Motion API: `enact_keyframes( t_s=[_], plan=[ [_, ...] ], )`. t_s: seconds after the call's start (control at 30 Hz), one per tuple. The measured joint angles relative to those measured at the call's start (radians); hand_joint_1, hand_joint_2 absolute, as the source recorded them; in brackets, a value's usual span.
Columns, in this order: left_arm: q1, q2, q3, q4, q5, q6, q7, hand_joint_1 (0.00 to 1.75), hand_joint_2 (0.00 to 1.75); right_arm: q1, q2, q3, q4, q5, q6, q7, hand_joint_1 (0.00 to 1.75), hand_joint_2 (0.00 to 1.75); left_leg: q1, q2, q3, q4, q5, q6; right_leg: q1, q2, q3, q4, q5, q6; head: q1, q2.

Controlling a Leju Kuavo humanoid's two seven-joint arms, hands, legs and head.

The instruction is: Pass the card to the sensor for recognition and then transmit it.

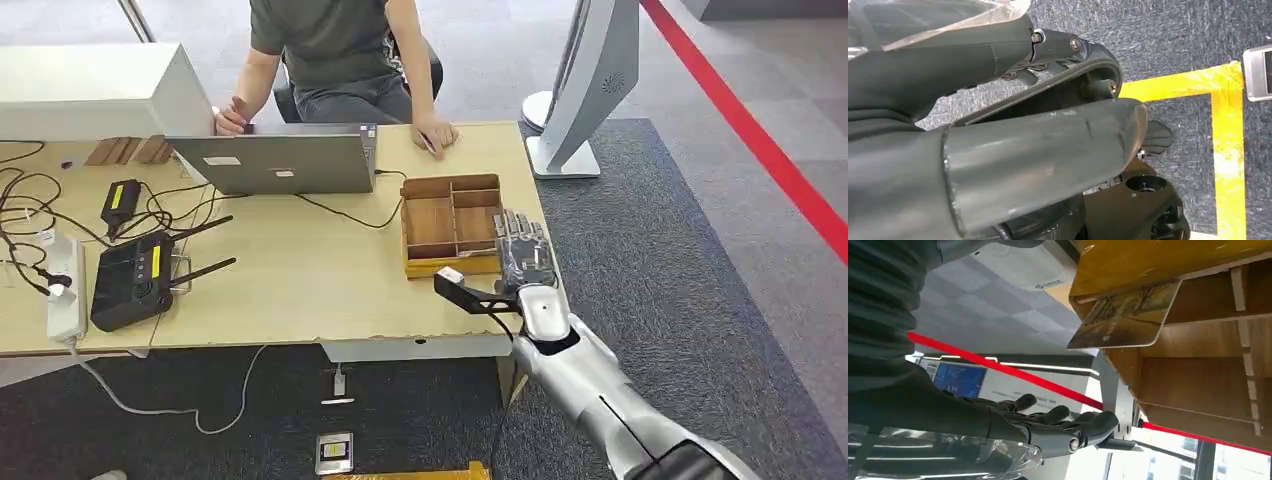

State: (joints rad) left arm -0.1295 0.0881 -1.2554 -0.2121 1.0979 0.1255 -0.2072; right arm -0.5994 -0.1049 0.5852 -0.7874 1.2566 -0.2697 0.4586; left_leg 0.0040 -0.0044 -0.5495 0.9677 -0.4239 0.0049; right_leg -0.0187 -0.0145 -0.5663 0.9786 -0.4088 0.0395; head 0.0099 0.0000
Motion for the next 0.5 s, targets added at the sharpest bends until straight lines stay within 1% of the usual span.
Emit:
enact_keyframes(
  t_s=[0.5],
  plan=[
    [0.0,0.001,0.0,0.001,0.0,-0.003,0.0,0.0,0.0,-0.009,0.01,0.004,0.063,-0.011,-0.002,-0.016,0.0,1.75,0.0,0.0,0.0,0.0,0.0,0.0,0.0,0.0,0.0,0.0,0.0,0.0,0.0,0.0]
  ],
)
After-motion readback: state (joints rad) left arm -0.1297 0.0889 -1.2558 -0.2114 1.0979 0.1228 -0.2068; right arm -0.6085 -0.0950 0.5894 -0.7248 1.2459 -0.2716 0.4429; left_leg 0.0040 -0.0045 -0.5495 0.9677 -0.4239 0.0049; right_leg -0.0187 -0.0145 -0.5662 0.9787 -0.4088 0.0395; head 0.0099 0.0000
